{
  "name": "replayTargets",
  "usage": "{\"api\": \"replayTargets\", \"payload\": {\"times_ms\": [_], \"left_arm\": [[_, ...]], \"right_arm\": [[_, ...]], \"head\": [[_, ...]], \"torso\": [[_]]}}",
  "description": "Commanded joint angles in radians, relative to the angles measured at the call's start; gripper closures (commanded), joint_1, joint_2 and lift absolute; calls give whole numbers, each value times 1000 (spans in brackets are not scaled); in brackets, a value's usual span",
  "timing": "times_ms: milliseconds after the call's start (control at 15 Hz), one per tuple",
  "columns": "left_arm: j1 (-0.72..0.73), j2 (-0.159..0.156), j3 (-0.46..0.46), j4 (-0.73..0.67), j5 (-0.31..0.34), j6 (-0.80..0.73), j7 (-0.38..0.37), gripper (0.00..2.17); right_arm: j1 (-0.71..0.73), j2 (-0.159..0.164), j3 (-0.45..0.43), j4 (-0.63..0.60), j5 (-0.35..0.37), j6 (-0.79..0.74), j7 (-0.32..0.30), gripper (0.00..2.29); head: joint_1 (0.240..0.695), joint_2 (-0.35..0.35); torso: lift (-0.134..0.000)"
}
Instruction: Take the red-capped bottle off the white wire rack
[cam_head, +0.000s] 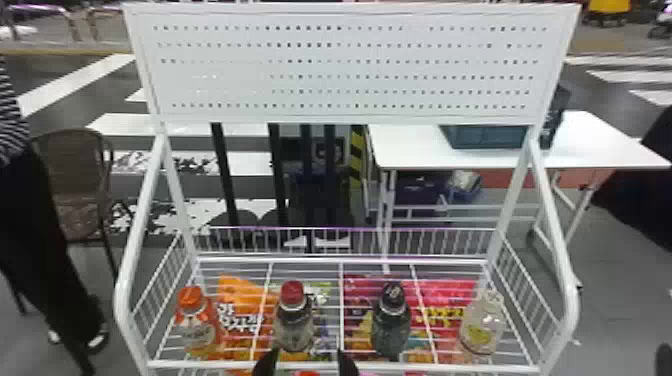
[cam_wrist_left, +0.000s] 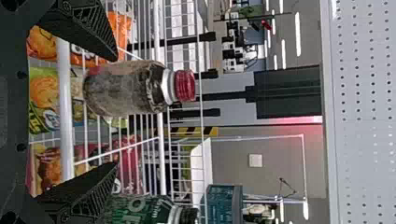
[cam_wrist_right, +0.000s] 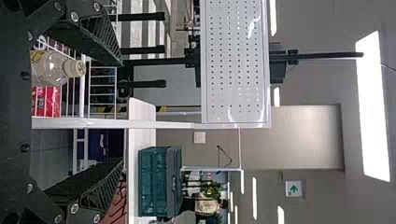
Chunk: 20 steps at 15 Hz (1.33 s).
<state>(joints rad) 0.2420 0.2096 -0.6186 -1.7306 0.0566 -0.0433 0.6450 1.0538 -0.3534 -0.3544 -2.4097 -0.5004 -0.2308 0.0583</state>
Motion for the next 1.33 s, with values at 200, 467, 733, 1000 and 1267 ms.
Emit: {"api": "replayTargets", "payload": {"times_ms": [200, 467, 733, 1000, 1267], "left_arm": [[-110, -29, -1, 94, 80, -62, 5, 90], [-165, -41, 5, 192, 100, -86, 22, 90], [-222, -45, 10, 284, 140, -120, 19, 90], [-285, -55, 10, 368, 183, -141, 7, 90], [-290, -56, 8, 367, 192, -145, 16, 539]], "right_arm": [[0, 1, 0, 3, 2, 0, 2, 174], [-1, 1, -6, 14, 3, -3, 0, 174], [-6, -1, -8, 17, 3, -3, 0, 174], [-5, -1, -14, 17, 3, -3, 0, 174], [-1, -1, -20, 23, 0, -3, 0, 174]], "head": [[499, 0], [499, 0], [499, 0], [499, 0], [499, 0]], "torso": [[0], [0], [0], [0], [0]]}}
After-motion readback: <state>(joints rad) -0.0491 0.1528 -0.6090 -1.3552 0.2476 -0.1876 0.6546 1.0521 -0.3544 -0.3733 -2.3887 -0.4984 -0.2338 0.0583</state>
